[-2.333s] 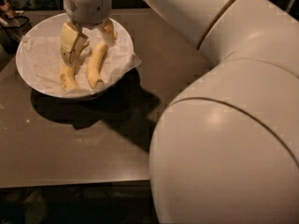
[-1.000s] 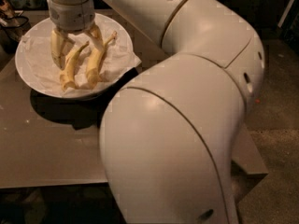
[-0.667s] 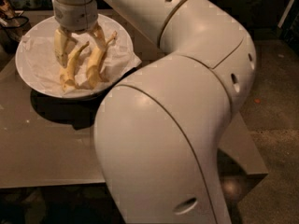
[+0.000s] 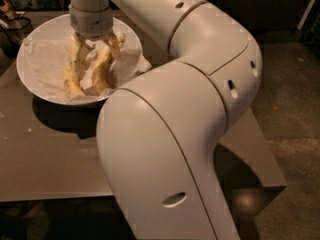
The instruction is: Pick banana from white bowl
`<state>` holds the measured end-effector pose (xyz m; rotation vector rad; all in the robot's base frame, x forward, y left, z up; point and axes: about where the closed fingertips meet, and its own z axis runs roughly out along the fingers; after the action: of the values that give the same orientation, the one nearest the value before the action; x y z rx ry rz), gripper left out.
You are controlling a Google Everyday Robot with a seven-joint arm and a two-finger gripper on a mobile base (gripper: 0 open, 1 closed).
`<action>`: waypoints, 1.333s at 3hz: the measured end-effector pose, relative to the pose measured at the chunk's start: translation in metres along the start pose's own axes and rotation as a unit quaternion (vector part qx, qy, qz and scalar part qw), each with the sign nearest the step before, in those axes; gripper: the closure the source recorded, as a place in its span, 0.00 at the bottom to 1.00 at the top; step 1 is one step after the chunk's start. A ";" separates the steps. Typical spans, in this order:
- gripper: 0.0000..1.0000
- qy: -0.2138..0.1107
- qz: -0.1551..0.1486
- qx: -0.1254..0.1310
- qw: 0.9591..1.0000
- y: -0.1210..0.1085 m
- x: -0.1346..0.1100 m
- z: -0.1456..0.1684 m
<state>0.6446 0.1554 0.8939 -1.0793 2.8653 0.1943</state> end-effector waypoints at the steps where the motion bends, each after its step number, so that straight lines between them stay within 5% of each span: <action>1: 0.27 0.012 0.013 -0.012 1.000 -0.006 -0.001 0.014; 4: 0.26 0.029 0.020 -0.031 0.999 -0.007 -0.004 0.029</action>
Offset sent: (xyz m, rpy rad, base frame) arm -0.0109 -0.0190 -0.0298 -0.0655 0.1916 -0.0150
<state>0.6532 0.1565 0.8654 -1.0559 2.9531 0.2610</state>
